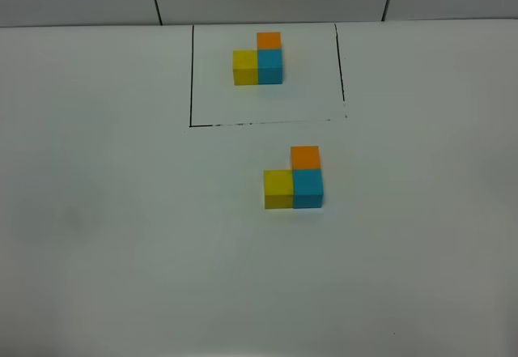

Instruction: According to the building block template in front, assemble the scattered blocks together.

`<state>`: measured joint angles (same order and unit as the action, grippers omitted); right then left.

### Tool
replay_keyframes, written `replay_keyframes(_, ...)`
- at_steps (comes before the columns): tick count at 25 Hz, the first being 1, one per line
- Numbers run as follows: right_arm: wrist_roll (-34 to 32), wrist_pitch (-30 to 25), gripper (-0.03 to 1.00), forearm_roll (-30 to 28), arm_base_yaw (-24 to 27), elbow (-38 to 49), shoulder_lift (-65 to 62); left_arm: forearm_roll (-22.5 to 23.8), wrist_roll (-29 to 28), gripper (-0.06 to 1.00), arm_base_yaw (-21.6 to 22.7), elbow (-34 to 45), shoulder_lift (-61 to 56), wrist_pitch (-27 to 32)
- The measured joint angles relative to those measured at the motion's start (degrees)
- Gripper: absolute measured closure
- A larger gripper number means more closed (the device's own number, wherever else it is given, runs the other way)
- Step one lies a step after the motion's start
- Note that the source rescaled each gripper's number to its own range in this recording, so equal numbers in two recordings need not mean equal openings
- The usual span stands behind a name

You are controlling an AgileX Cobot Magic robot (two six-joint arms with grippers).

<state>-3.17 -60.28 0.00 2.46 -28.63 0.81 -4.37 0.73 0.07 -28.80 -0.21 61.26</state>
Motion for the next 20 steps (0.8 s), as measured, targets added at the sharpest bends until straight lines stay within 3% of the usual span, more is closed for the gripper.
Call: replay_keyframes(20,0.0,0.0,0.28,0.0,0.0,0.0,0.0,0.0,0.0,0.28,0.0,0.0,0.0,0.0)
